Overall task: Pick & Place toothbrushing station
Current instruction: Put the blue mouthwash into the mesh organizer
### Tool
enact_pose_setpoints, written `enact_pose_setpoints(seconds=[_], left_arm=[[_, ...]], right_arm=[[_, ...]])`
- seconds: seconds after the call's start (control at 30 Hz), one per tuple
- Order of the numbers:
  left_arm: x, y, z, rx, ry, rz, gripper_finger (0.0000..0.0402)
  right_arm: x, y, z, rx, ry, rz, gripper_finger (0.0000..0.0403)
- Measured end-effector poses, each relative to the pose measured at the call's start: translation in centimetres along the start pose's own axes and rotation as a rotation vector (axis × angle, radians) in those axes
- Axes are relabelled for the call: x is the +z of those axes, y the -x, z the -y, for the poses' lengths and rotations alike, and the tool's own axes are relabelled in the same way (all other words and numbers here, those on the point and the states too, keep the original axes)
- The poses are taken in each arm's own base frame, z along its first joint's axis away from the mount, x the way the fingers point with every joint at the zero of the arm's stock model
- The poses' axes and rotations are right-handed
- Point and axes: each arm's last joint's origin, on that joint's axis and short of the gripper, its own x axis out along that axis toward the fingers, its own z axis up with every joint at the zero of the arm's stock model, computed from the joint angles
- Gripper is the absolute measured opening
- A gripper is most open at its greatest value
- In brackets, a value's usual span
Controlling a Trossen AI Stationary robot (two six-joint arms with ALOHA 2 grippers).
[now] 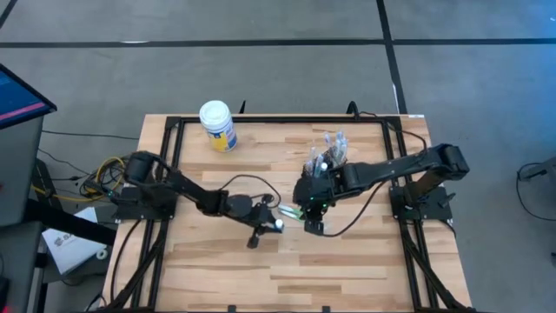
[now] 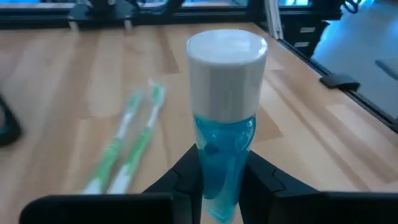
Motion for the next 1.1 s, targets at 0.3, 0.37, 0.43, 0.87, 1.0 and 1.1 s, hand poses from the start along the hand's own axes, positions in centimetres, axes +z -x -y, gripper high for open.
enact_pose_setpoints(seconds=[0.3, 0.37, 0.43, 0.87, 1.0, 1.1], left_arm=[[1.2, 1.1, -1.5, 0.061, -0.013, -0.018, 0.0058], [1.1, 1.1, -1.4, 0.059, -0.016, -0.018, 0.0058], [1.0, 1.1, -1.4, 0.058, -0.016, -0.026, 0.0058], [0.9, 1.1, -1.4, 0.058, -0.016, -0.034, 0.0058], [0.9, 1.1, -1.4, 0.057, -0.016, -0.034, 0.0059], [0.9, 1.1, -1.4, 0.057, -0.016, -0.034, 0.0059]], right_arm=[[1.1, 0.2, -0.5, 0.026, 0.022, 0.084, 0.0127], [1.3, 0.3, -0.6, 0.035, 0.028, 0.112, 0.0127], [1.5, 0.2, -0.6, 0.041, 0.049, 0.133, 0.0127], [2.6, -0.5, -0.5, 0.046, 0.103, 0.21, 0.0127], [2.6, -1.4, -0.3, 0.014, 0.123, 0.202, 0.0127], [2.7, -1.4, -0.2, 0.011, 0.138, 0.207, 0.0127]])
